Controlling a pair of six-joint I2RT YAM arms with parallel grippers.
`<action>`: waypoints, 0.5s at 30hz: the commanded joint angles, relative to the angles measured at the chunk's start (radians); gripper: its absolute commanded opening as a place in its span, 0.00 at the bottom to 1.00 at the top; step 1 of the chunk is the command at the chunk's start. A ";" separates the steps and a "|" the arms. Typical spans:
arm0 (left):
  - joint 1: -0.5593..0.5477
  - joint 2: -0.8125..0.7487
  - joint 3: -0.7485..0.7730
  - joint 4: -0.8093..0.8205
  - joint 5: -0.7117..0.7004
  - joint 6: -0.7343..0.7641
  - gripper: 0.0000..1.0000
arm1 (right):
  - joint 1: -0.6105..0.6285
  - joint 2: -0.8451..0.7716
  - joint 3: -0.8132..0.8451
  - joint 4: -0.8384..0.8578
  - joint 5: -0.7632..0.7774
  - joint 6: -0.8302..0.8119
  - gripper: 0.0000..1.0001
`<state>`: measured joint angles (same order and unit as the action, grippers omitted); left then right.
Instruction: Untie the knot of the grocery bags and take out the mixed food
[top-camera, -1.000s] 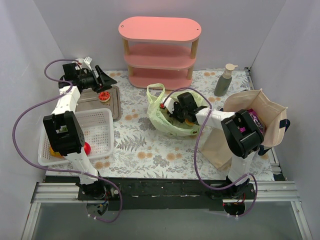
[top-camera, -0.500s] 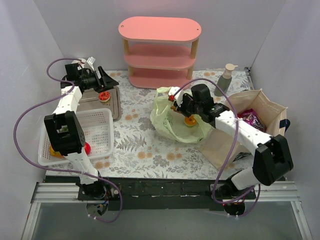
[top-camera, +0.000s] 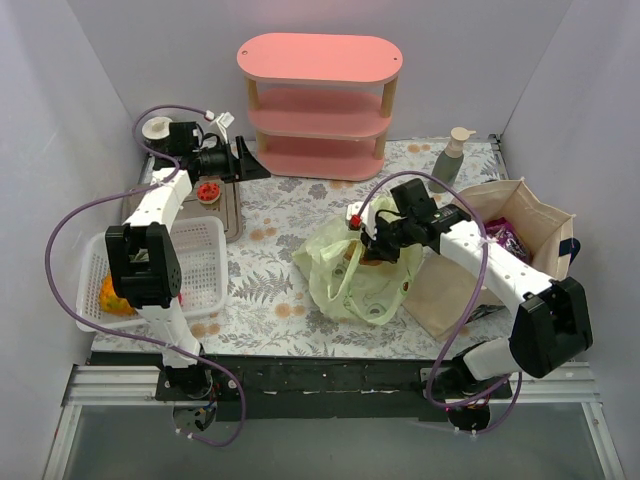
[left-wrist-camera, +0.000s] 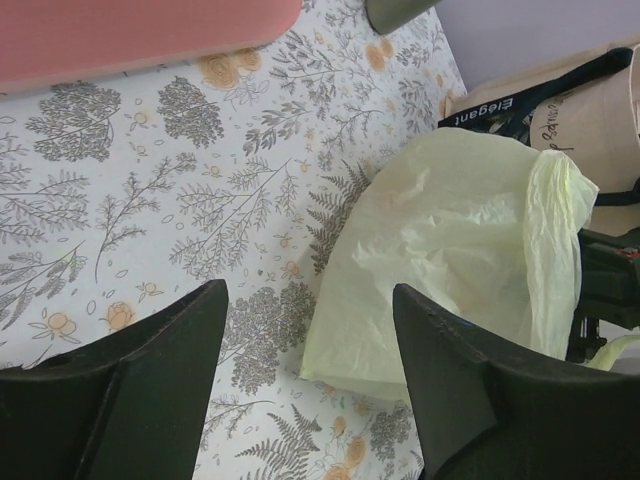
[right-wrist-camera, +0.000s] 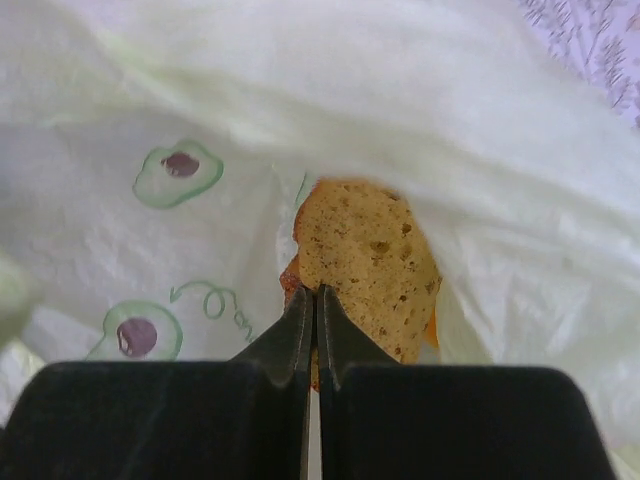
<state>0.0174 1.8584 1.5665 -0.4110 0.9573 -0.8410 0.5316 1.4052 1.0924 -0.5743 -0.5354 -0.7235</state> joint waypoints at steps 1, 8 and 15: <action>-0.004 -0.036 0.026 -0.008 0.012 0.026 0.66 | -0.027 0.029 0.093 -0.243 -0.020 -0.140 0.01; -0.039 -0.022 0.046 0.003 -0.002 0.023 0.66 | -0.074 0.069 0.205 -0.540 -0.035 -0.310 0.01; -0.042 -0.048 0.064 0.145 -0.049 -0.090 0.68 | -0.146 -0.109 0.339 -0.418 -0.185 -0.305 0.01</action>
<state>-0.0219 1.8591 1.5948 -0.4026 0.9493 -0.8284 0.4156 1.4292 1.3231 -1.0954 -0.6041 -1.0630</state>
